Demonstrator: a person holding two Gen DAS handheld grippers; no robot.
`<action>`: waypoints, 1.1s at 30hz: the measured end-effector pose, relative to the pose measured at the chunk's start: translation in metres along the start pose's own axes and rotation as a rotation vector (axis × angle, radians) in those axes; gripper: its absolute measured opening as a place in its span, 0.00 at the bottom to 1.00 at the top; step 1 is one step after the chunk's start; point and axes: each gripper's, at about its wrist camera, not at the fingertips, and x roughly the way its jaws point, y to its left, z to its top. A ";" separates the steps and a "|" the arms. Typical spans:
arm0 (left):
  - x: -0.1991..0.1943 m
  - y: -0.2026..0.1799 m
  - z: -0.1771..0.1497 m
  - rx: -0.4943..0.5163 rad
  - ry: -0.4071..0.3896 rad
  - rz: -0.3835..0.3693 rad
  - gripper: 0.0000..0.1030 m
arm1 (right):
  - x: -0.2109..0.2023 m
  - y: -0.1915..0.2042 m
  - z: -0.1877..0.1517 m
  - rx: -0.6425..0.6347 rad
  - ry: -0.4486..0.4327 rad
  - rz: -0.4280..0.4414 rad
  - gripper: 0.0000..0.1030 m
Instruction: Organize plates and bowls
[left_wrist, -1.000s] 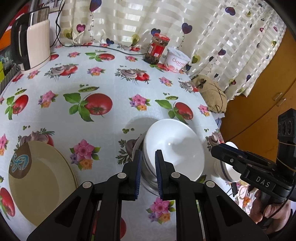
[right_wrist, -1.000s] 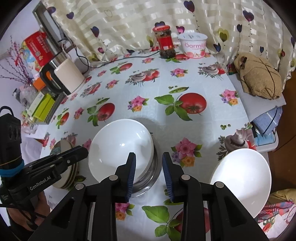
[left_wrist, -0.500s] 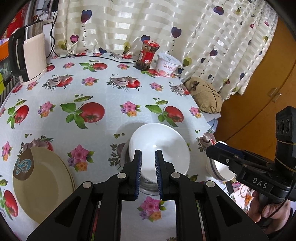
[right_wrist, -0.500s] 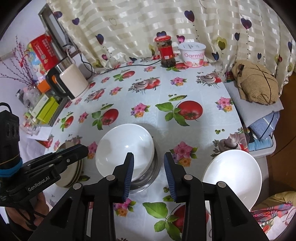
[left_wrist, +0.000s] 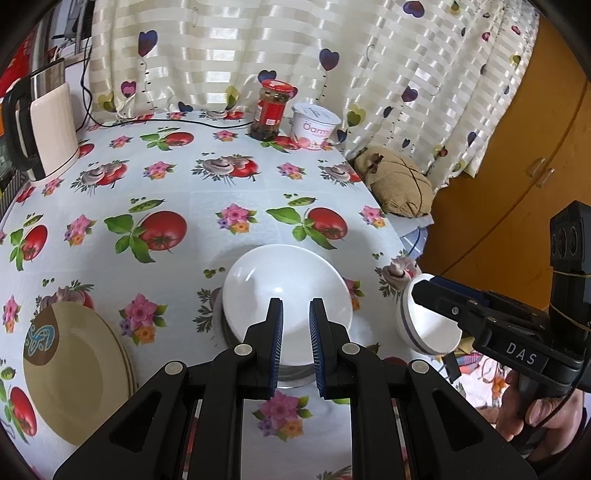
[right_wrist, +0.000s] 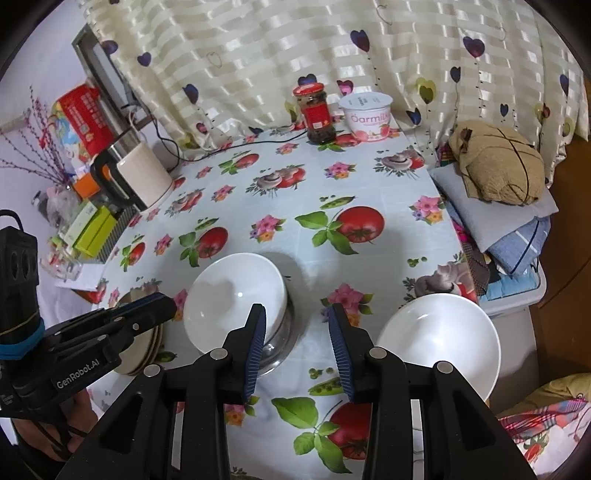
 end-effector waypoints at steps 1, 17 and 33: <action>0.001 -0.002 0.000 0.004 0.001 -0.002 0.15 | -0.001 -0.002 0.000 0.004 -0.003 -0.002 0.34; 0.010 -0.031 0.006 0.063 0.013 -0.041 0.15 | -0.019 -0.032 -0.002 0.053 -0.034 -0.038 0.35; 0.035 -0.070 0.007 0.132 0.067 -0.113 0.15 | -0.034 -0.080 -0.011 0.150 -0.064 -0.096 0.36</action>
